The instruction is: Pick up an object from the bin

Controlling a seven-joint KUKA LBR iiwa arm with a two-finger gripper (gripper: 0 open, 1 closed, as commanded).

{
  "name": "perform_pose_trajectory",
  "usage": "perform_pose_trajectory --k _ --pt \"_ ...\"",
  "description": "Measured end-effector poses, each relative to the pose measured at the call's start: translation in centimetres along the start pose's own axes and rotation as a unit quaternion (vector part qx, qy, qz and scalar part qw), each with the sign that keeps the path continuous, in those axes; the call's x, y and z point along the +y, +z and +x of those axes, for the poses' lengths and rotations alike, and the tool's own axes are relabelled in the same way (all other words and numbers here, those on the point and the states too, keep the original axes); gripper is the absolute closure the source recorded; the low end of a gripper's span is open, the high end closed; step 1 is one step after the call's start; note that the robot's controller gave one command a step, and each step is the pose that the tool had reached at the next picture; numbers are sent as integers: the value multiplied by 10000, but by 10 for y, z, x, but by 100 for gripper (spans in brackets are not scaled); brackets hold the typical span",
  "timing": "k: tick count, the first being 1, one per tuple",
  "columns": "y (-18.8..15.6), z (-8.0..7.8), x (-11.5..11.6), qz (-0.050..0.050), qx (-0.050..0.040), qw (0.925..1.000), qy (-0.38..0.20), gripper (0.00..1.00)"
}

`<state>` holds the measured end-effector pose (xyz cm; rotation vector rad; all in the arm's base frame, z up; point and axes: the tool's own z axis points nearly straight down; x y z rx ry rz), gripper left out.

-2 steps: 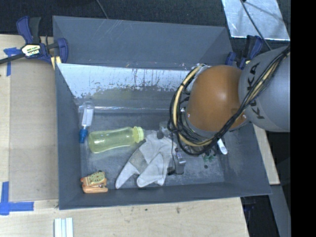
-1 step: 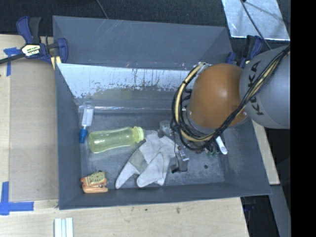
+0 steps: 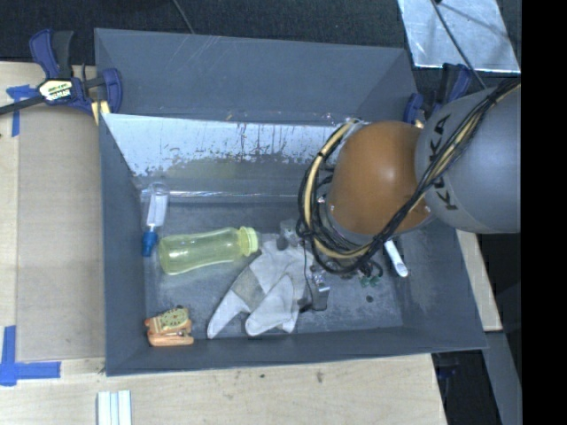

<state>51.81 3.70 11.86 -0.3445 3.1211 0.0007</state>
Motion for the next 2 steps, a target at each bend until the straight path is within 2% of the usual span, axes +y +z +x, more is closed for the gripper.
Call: perform_pose_trajectory --k 1,2 --pt "42 -8 -1 3 -2 9934 -1149 0" --pt "45 -10 -3 7 -61 9926 -1216 100"
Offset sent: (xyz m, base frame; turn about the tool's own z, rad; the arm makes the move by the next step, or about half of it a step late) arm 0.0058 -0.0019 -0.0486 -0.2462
